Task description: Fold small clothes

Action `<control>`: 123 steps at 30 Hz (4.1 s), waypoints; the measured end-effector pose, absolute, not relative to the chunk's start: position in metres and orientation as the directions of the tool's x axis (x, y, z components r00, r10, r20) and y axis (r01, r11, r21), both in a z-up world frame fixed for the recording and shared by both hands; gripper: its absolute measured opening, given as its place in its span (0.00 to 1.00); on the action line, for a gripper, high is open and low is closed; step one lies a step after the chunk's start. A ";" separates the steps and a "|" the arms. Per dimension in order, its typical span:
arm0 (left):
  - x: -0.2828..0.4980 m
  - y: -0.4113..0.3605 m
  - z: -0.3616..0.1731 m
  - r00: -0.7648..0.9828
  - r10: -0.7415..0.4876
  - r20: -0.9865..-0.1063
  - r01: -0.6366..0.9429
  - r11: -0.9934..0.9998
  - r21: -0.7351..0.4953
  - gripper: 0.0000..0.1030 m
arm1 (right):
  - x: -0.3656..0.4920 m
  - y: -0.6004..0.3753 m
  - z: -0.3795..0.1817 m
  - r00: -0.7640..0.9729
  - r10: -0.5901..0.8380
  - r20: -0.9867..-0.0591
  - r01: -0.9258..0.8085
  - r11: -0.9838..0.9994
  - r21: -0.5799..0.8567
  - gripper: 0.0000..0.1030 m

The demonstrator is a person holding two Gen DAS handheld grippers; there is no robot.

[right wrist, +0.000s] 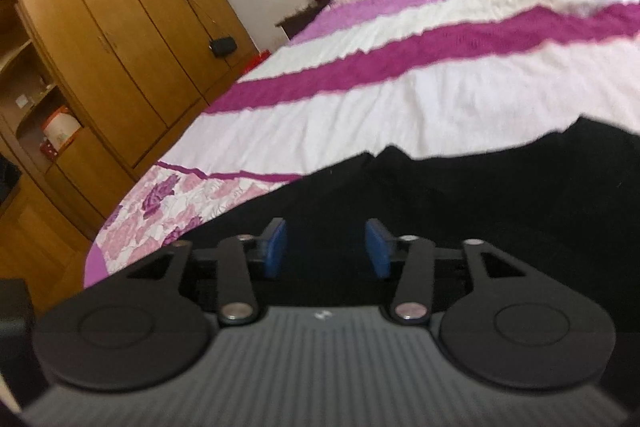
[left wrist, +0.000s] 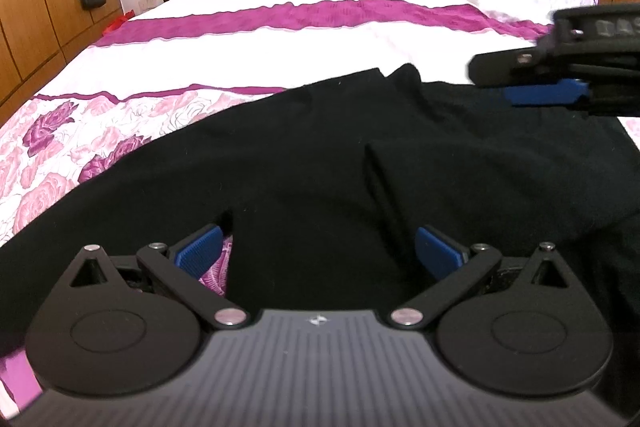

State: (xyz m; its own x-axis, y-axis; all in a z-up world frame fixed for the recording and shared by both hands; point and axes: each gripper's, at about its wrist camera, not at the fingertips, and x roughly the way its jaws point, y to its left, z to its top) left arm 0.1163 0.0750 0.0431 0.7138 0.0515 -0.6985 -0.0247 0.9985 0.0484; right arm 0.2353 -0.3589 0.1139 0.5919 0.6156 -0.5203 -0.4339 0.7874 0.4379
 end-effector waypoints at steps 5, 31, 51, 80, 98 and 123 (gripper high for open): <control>0.114 0.068 0.050 0.722 0.039 -0.690 -0.009 0.999 0.048 1.00 | 0.223 -0.391 0.119 0.630 0.567 -0.531 -0.419 0.824 0.382 0.49; 0.200 0.063 0.032 0.718 -0.041 -0.694 0.033 0.999 -0.025 1.00 | 0.278 -0.553 0.059 0.737 0.201 -0.645 -0.070 0.972 0.223 0.49; 0.208 0.041 0.008 0.745 -0.174 -0.644 0.137 0.985 -0.108 0.95 | 0.305 -0.546 0.041 0.741 0.274 -0.613 -0.102 0.948 0.301 0.51; 0.209 0.026 0.035 0.859 -0.064 -0.508 0.100 0.994 0.045 0.13 | 0.288 -0.542 0.054 0.851 0.258 -0.458 -0.175 0.961 0.216 0.14; 0.220 0.063 0.036 0.814 -0.078 -0.576 0.086 0.996 -0.014 0.41 | 0.272 -0.570 0.080 0.790 0.271 -0.550 -0.130 0.950 0.282 0.26; 0.256 0.072 0.031 0.801 -0.040 -0.597 0.060 0.998 0.013 0.24 | 0.271 -0.537 0.063 0.760 0.264 -0.593 -0.187 0.964 0.189 0.37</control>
State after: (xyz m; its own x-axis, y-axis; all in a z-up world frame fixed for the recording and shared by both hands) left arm 0.2562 0.0724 0.0312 0.8010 -0.0403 -0.5973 0.0601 0.9981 0.0133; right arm 0.2714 -0.5369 0.0634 0.7604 0.2638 -0.5934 -0.1868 0.9640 0.1892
